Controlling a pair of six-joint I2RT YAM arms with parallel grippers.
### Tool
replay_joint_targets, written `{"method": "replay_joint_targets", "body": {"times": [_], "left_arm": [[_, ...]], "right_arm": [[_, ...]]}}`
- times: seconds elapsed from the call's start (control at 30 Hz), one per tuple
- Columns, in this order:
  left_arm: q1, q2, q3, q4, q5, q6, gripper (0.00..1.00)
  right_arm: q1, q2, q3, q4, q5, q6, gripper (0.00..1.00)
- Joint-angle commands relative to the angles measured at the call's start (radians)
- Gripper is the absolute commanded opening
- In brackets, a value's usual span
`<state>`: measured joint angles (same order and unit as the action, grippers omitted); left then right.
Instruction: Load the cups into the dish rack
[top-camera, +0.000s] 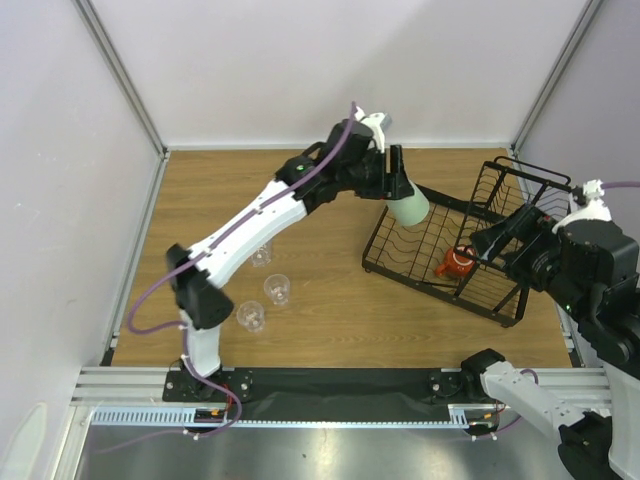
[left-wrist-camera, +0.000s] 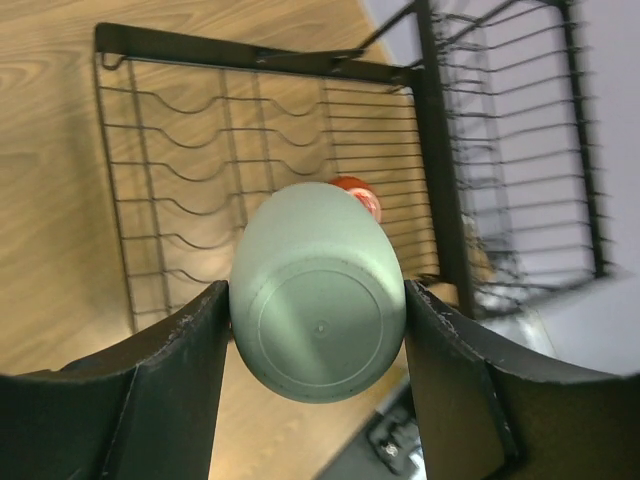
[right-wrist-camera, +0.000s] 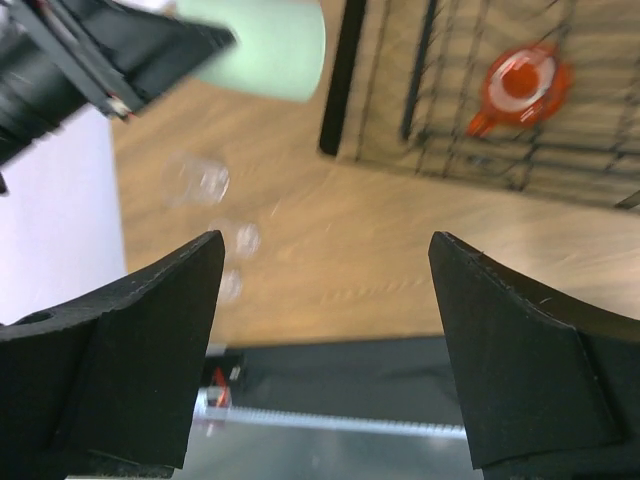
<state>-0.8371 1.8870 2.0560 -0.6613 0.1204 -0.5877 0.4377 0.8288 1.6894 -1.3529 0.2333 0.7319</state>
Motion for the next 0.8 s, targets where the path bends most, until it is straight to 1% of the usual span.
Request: {"method": "replay_joint_targets", "body": {"times": [0.0, 0.1, 0.2, 0.27, 0.37, 0.47, 0.6, 0.77], "left_arm": [[0.0, 0.107, 0.168, -0.083, -0.045, 0.077, 0.0], [-0.005, 0.2, 0.263, -0.107, -0.077, 0.112, 0.0], [-0.005, 0.268, 0.317, -0.129, -0.1, 0.143, 0.0], [-0.005, 0.291, 0.316, -0.127, -0.117, 0.166, 0.0], [-0.01, 0.337, 0.317, -0.127, -0.178, 0.203, 0.0], [-0.011, 0.399, 0.364, -0.142, -0.208, 0.232, 0.0], [-0.005, 0.449, 0.423, -0.124, -0.226, 0.233, 0.0], [-0.002, 0.518, 0.455, -0.106, -0.24, 0.25, 0.0]], "right_arm": [[0.009, 0.02, 0.078, -0.141, 0.206, -0.037, 0.89], [0.016, 0.012, 0.092, -0.164, 0.279, -0.025, 0.88], [0.033, 0.013, 0.104, -0.164, 0.296, -0.019, 0.88], [0.045, 0.02, 0.105, -0.167, 0.307, -0.028, 0.88], [0.052, 0.035, 0.113, -0.164, 0.317, -0.031, 0.88], [0.055, 0.047, 0.11, -0.164, 0.317, -0.042, 0.88], [0.058, 0.047, 0.086, -0.164, 0.304, -0.051, 0.88], [0.058, 0.062, 0.087, -0.161, 0.298, -0.078, 0.88]]}}
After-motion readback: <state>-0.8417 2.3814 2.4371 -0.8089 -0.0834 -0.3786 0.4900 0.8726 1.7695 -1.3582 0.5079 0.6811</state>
